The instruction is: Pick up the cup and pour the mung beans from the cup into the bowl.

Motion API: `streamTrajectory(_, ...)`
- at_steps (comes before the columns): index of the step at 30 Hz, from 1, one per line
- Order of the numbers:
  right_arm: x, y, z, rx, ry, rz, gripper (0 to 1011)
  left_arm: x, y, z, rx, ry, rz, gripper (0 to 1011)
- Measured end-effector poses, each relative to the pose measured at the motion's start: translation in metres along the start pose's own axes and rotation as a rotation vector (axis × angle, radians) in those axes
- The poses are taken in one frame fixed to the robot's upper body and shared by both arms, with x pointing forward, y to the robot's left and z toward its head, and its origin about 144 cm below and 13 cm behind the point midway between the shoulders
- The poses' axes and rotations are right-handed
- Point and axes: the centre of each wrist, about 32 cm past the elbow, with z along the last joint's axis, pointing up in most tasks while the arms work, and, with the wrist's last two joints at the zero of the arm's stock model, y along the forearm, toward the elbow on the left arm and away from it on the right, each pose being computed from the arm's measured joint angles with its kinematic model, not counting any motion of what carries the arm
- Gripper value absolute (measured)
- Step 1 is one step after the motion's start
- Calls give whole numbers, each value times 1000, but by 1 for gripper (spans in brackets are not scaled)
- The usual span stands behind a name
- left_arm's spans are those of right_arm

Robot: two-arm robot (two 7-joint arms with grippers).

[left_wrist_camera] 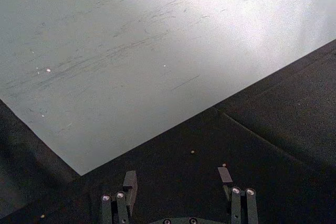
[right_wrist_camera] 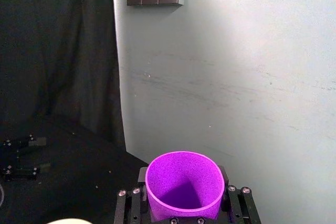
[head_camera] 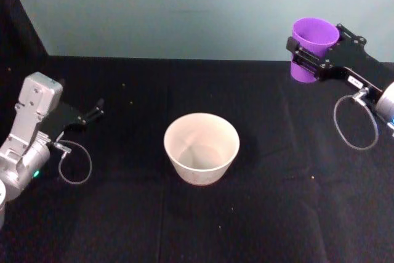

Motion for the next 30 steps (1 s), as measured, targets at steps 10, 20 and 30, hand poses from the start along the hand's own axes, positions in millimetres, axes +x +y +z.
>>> streamTrajectory(10,0,0,0,-2,0,0,750,0,0,0,0,0,0,1000)
streamTrajectory(20,0,0,0,-2,-1,0,750,0,0,0,0,0,0,1000)
streamTrajectory(30,0,0,0,-2,-1,0,750,0,0,0,0,0,0,1000)
